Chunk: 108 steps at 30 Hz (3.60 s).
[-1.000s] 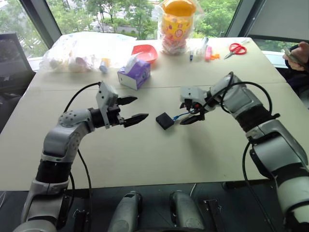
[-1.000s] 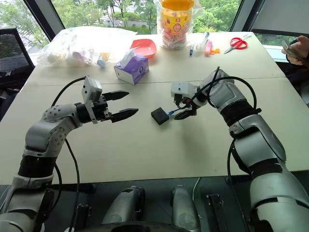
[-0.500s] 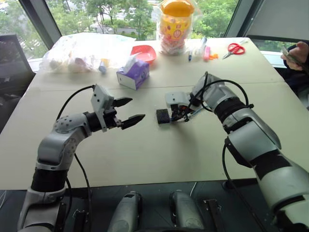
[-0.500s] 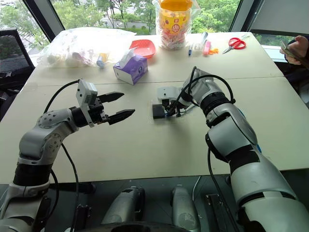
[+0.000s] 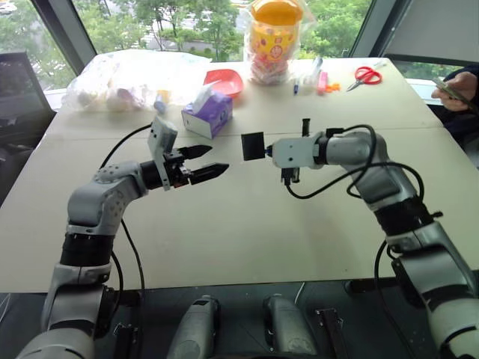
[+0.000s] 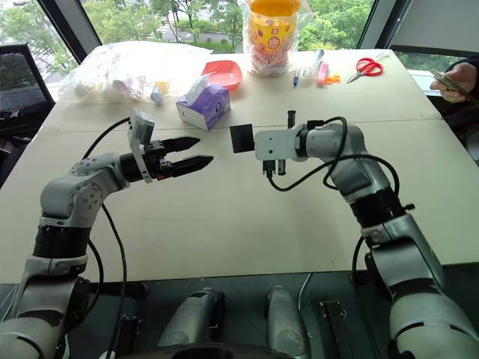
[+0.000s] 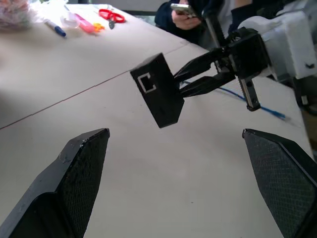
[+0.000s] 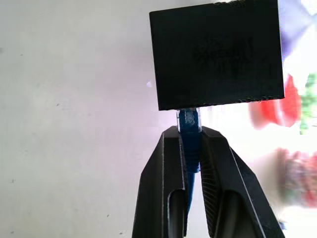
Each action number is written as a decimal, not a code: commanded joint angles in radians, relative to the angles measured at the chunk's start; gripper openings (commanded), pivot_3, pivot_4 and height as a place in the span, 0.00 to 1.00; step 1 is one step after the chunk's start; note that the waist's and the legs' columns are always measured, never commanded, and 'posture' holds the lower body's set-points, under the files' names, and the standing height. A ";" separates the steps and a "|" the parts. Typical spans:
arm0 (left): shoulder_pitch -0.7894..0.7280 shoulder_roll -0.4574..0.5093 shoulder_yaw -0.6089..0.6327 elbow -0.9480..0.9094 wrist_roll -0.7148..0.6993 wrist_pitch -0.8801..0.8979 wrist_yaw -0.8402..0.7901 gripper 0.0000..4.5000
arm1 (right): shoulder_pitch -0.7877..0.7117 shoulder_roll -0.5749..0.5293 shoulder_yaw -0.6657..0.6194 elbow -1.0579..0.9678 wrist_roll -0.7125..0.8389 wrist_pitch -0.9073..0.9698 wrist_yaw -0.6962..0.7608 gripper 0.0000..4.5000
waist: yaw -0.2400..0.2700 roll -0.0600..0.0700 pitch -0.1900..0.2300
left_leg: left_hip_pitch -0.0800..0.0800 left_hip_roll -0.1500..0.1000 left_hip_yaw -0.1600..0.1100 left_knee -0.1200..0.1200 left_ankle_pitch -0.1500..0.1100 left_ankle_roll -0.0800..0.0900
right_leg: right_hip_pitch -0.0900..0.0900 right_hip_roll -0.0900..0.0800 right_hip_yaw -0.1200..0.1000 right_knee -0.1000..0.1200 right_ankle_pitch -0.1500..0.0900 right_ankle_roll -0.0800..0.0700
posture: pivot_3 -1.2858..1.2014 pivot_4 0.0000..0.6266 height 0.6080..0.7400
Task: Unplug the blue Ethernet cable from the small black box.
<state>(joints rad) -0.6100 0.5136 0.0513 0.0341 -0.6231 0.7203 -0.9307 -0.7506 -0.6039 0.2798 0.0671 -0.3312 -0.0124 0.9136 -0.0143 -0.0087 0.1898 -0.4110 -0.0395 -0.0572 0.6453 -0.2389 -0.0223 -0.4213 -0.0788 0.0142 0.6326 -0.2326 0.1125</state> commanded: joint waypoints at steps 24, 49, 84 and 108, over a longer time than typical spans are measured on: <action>-0.123 -0.057 -0.005 0.089 -0.045 0.089 -0.045 0.11 | 0.107 0.040 -0.002 -0.455 0.003 0.238 -0.031 0.00 | 0.001 0.000 0.000 | 0.002 0.001 -0.001 0.002 0.000 0.000 | 0.004 0.000 0.000 0.000 0.000 0.000 | 0.52 0.24 1.00; -0.169 0.063 -0.060 0.066 -0.036 0.038 -0.344 0.11 | -0.170 0.147 -0.245 -0.254 0.872 1.328 0.089 0.88 | 0.000 0.000 0.000 | -0.003 0.002 -0.001 0.001 0.000 0.001 | -0.002 -0.002 0.000 -0.001 0.000 0.000 | 0.52 0.24 1.00; -0.123 0.085 -0.071 0.015 -0.035 0.028 -0.386 0.11 | -0.194 0.053 -0.180 -0.196 1.002 1.302 0.053 0.16 | -0.002 0.000 0.000 | -0.003 0.002 0.000 0.001 0.000 0.001 | -0.002 -0.001 0.000 -0.001 0.000 0.000 | 0.52 0.24 1.00; -0.077 0.104 -0.105 -0.022 -0.019 -0.012 -0.424 0.11 | -0.239 0.027 -0.098 -0.197 1.027 1.321 0.082 0.00 | -0.002 0.000 0.000 | -0.003 0.002 0.000 0.001 0.000 0.001 | -0.003 -0.001 0.000 0.000 0.000 0.000 | 0.52 0.24 1.00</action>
<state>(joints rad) -0.6830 0.6161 -0.0457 0.0548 -0.6403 0.7163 -1.3475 -0.9524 -0.5737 0.2011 -0.1121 0.6810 1.3188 0.9954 -0.0163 -0.0090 0.1899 -0.4141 -0.0376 -0.0573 0.6466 -0.2392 -0.0209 -0.4238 -0.0799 0.0141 0.6321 -0.2326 0.1124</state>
